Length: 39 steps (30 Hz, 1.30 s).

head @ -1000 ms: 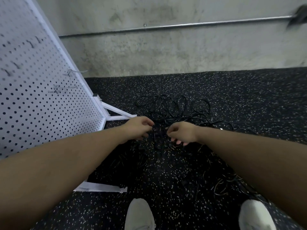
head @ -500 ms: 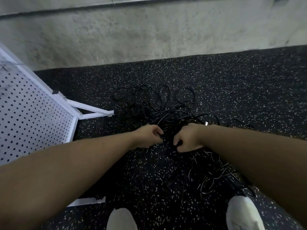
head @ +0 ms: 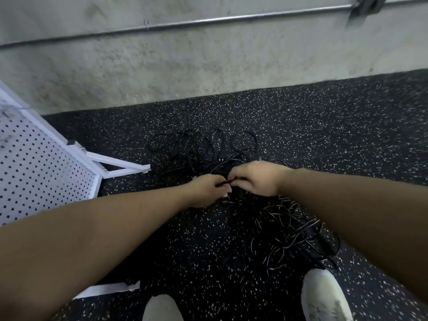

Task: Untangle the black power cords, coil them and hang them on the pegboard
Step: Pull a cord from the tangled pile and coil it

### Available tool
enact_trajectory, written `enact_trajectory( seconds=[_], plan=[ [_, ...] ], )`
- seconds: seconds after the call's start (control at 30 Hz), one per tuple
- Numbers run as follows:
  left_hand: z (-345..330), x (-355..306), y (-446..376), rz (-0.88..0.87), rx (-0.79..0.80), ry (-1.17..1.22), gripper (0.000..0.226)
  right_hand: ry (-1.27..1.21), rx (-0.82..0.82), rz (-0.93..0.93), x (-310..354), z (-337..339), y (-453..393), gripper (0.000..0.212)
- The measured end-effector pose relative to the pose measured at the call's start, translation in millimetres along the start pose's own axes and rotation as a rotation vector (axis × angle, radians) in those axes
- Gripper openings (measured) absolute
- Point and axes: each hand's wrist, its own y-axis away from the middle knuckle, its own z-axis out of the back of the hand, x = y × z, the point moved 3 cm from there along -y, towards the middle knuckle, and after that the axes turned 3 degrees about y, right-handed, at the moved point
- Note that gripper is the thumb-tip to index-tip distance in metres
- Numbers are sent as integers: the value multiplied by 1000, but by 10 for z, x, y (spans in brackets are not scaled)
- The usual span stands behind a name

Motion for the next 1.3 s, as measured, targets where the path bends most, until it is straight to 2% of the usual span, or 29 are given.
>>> enact_trajectory(
  seconds=[0.13,0.43,0.53,0.63,0.8,0.9,1.03,1.1,1.2,1.23,1.3],
  plan=[
    [371,-250,306,-40,-178,54,20,-94,-148,-29,163,361,192,24],
    [862,-1056,1001,-274,-458,275,21,-241,-491,-57,555,1316,922,21],
    [871,-1317,1137,-331,-486,346,23,-316,-487,-121,569,1453,1144,27],
    [862,-1516,1266,-385,-524,376,21,-395,-384,-118,569,1409,1296,29],
    [920,-1752,1388,-454,-597,444,18,-326,-296,-179,356,1175,1233,24],
    [911,-1741,1322,-453,-584,542,18,-392,-323,-197,318,1158,1236,24],
    [943,-1560,1191,-419,-588,628,13,-490,-495,-204,338,1300,1230,22],
    [875,-1402,1100,-335,-548,629,33,-598,-641,-197,391,1434,1207,22],
    [718,-1172,935,-186,-390,663,72,-785,-774,-156,509,1566,1183,21],
    [673,-1116,895,-160,-327,625,79,-833,-791,-145,536,1584,1170,20],
    [568,-1066,860,-138,-203,450,76,-926,-825,-139,559,1605,1144,20]
  ],
)
